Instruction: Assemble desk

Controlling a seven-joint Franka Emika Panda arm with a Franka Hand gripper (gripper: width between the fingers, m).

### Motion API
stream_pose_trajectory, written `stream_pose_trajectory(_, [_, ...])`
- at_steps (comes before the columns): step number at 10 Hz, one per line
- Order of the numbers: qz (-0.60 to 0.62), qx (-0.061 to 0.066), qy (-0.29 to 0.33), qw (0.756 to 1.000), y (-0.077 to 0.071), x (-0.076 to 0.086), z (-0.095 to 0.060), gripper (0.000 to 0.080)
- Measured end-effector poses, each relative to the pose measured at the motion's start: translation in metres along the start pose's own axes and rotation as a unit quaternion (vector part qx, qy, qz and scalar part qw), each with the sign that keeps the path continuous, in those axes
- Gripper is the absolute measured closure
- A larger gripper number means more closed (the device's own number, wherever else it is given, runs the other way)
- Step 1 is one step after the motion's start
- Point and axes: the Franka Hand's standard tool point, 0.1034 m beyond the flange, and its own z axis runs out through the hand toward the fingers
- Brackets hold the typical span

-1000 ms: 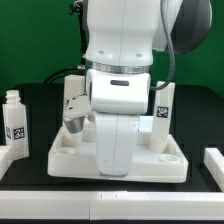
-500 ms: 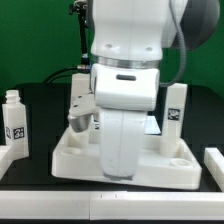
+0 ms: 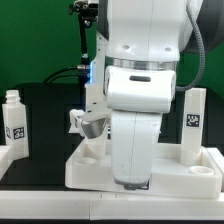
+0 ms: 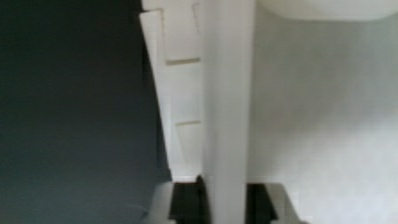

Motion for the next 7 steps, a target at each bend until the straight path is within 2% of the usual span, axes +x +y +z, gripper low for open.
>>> stream_pose_trajectory(1, [0.000, 0.000, 0.000, 1.000, -0.001, -0.001, 0.001, 0.0739])
stream_pose_trajectory(2, [-0.027, -0.012, 0.001, 1.000, -0.004, -0.004, 0.001, 0.0739])
stream_pose_trajectory(3, [-0.039, -0.011, 0.000, 0.999, -0.016, -0.011, 0.003, 0.0739])
stream_pose_trajectory(4, [-0.045, -0.005, -0.003, 0.999, -0.022, -0.014, 0.007, 0.0739])
stream_pose_trajectory(5, [-0.047, -0.004, -0.004, 0.999, -0.023, -0.016, 0.009, 0.0739])
stream_pose_trajectory(6, [-0.039, -0.002, -0.006, 0.999, -0.023, -0.014, 0.010, 0.0739])
stream_pose_trajectory(7, [-0.033, -0.002, -0.014, 0.999, -0.014, 0.000, 0.009, 0.0739])
